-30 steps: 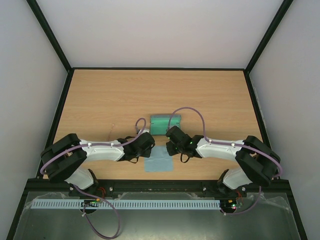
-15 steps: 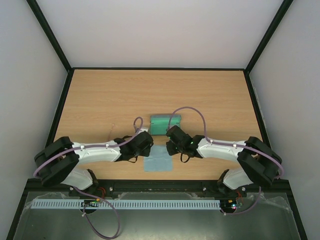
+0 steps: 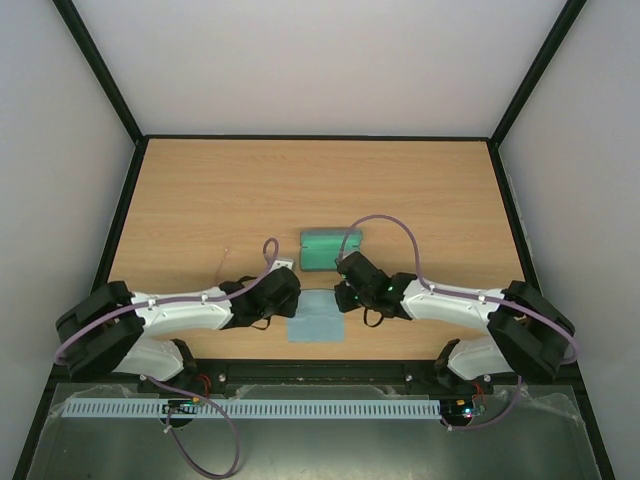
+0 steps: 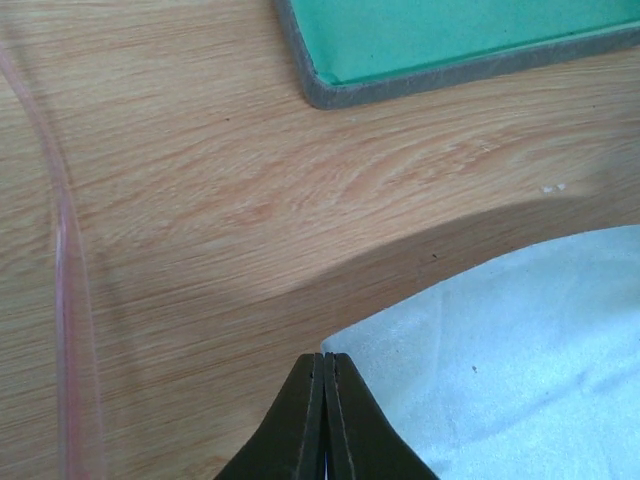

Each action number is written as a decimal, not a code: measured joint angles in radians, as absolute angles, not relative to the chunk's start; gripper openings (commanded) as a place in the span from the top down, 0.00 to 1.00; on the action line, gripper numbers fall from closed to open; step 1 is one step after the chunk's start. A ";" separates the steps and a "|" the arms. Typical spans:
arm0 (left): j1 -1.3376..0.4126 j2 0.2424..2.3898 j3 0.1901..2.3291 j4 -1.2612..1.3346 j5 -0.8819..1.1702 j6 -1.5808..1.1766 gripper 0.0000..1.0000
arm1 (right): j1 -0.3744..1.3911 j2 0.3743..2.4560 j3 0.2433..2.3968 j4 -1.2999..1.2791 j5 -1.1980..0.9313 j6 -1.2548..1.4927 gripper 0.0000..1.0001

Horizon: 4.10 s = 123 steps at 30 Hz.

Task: Organize the sunglasses
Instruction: Fold the glasses cleaning cloth at the center of the board.

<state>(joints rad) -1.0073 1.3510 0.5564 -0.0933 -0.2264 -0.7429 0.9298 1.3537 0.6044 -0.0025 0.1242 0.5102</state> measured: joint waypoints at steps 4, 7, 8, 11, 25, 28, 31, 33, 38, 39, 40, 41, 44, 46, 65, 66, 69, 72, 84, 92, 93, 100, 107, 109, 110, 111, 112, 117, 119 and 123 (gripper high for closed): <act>-1.018 1.332 0.543 -0.087 -0.224 -0.744 0.98 | 0.931 1.343 0.589 -0.002 0.113 0.518 0.99; -1.024 1.311 0.537 -0.086 -0.224 -0.744 0.98 | 0.936 1.330 0.579 -0.002 0.107 0.524 0.99; -1.027 1.303 0.536 -0.087 -0.224 -0.744 0.98 | 0.937 1.327 0.577 -0.002 0.105 0.525 0.99; -1.036 1.288 0.536 -0.086 -0.224 -0.745 0.98 | 0.948 1.317 0.574 -0.002 0.102 0.531 0.99; -1.101 1.242 0.511 -0.093 -0.239 -0.793 0.98 | 1.000 1.263 0.546 -0.005 0.106 0.569 0.99; -1.116 1.226 0.501 -0.098 -0.245 -0.805 0.98 | 1.014 1.255 0.539 -0.007 0.108 0.581 0.99; -1.126 1.214 0.491 -0.099 -0.252 -0.819 0.98 | 1.031 1.254 0.537 -0.010 0.114 0.591 0.99; -1.131 1.209 0.486 -0.104 -0.256 -0.824 0.98 | 1.040 1.254 0.533 -0.011 0.117 0.595 0.99; -1.141 1.192 0.472 -0.118 -0.266 -0.839 0.98 | 1.050 1.245 0.527 -0.025 0.125 0.611 0.99; -1.142 1.187 0.470 -0.123 -0.267 -0.841 0.98 | 1.051 1.241 0.527 -0.029 0.128 0.612 0.99; -1.142 1.185 0.469 -0.127 -0.268 -0.842 0.98 | 1.052 1.236 0.527 -0.031 0.131 0.614 0.98; -1.143 1.182 0.469 -0.128 -0.269 -0.843 0.98 | 1.052 1.231 0.527 -0.033 0.133 0.614 0.99; -1.147 1.171 0.469 -0.133 -0.272 -0.847 0.98 | 1.054 1.217 0.527 -0.039 0.138 0.615 0.99; -1.152 1.166 0.468 -0.134 -0.274 -0.850 0.98 | 1.054 1.213 0.527 -0.044 0.139 0.616 0.99; -1.189 1.124 0.438 -0.149 -0.280 -0.876 0.98 | 1.061 1.189 0.514 -0.059 0.139 0.618 0.99; -1.192 1.124 0.438 -0.149 -0.281 -0.879 0.98 | 1.061 1.187 0.512 -0.060 0.139 0.618 0.99; -1.202 1.124 0.438 -0.150 -0.282 -0.886 0.98 | 1.062 1.179 0.511 -0.065 0.139 0.618 0.99; -1.219 1.124 0.438 -0.150 -0.286 -0.898 0.98 | 1.068 1.174 0.510 -0.067 0.139 0.618 0.99; -1.256 1.119 0.436 -0.171 -0.304 -0.934 0.98 | 1.114 1.152 0.494 -0.084 0.146 0.664 0.99; -1.283 1.111 0.423 -0.173 -0.317 -0.960 0.98 | 1.142 1.151 0.485 -0.084 0.155 0.686 0.99; -1.288 1.111 0.423 -0.173 -0.318 -0.965 0.98 | 1.146 1.151 0.484 -0.084 0.157 0.689 0.99; -1.311 1.114 0.416 -0.171 -0.323 -0.989 0.98 | 1.157 1.151 0.481 -0.084 0.164 0.701 0.99; -1.317 1.131 0.406 -0.167 -0.324 -1.004 0.98 | 1.165 1.150 0.463 -0.084 0.167 0.710 0.99; -1.320 1.138 0.406 -0.167 -0.323 -1.007 0.98 | 1.169 1.148 0.457 -0.084 0.167 0.713 0.99; -1.322 1.141 0.406 -0.166 -0.323 -1.008 0.98 | 1.169 1.145 0.455 -0.084 0.167 0.715 0.99; -1.322 1.143 0.406 -0.165 -0.324 -1.011 0.98 | 1.171 1.143 0.453 -0.084 0.167 0.717 0.99; -1.324 1.145 0.406 -0.165 -0.324 -1.011 0.98 | 1.171 1.143 0.451 -0.084 0.167 0.719 0.99; -1.327 1.149 0.404 -0.160 -0.324 -1.020 0.97 | 1.172 1.142 0.444 -0.084 0.167 0.722 0.99; -1.331 1.152 0.403 -0.156 -0.324 -1.023 0.97 | 1.172 1.141 0.443 -0.084 0.167 0.723 0.99; -1.337 1.161 0.402 -0.143 -0.323 -1.028 0.96 | 1.172 1.139 0.443 -0.084 0.167 0.723 0.99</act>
<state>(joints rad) -1.3373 1.1614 0.4023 -0.1432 -0.3233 -1.0275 1.1721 1.1385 0.4435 -0.0841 0.1665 0.7231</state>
